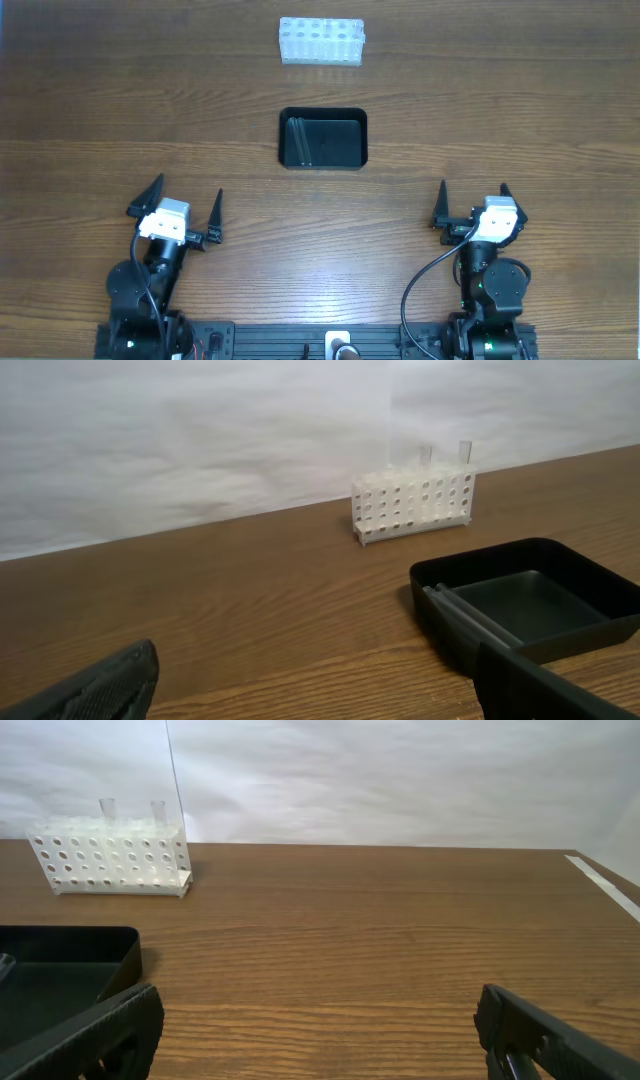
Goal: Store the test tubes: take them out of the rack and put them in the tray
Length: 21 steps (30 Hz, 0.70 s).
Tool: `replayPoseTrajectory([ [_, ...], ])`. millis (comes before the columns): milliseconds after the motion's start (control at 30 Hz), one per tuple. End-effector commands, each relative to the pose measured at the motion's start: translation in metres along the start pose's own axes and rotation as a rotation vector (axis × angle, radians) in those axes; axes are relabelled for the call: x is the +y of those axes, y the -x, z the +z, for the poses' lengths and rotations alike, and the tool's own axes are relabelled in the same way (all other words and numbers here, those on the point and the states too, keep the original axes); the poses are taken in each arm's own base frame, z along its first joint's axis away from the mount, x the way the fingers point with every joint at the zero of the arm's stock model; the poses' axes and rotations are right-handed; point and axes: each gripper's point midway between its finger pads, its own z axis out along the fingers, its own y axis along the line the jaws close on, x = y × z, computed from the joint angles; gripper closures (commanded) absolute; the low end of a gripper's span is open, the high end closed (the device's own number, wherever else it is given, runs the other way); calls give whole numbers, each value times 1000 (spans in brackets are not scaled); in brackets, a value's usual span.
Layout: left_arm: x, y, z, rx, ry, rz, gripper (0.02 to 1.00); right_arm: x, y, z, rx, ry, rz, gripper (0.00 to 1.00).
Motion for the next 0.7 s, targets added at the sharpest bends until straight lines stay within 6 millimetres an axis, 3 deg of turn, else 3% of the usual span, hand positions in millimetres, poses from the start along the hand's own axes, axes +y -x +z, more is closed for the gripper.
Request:
replayPoseTrajectory([
  [33,-1,-1,0,0,-7,11,18,-1,-2,0,1,-3,-4,9],
  [500,-1,-1,0,0,-7,10,18,-8,6,4,-23,-43,27,7],
  [700,-1,-1,0,0,-7,11,18,-6,35,17,-81,-30,87,7],
])
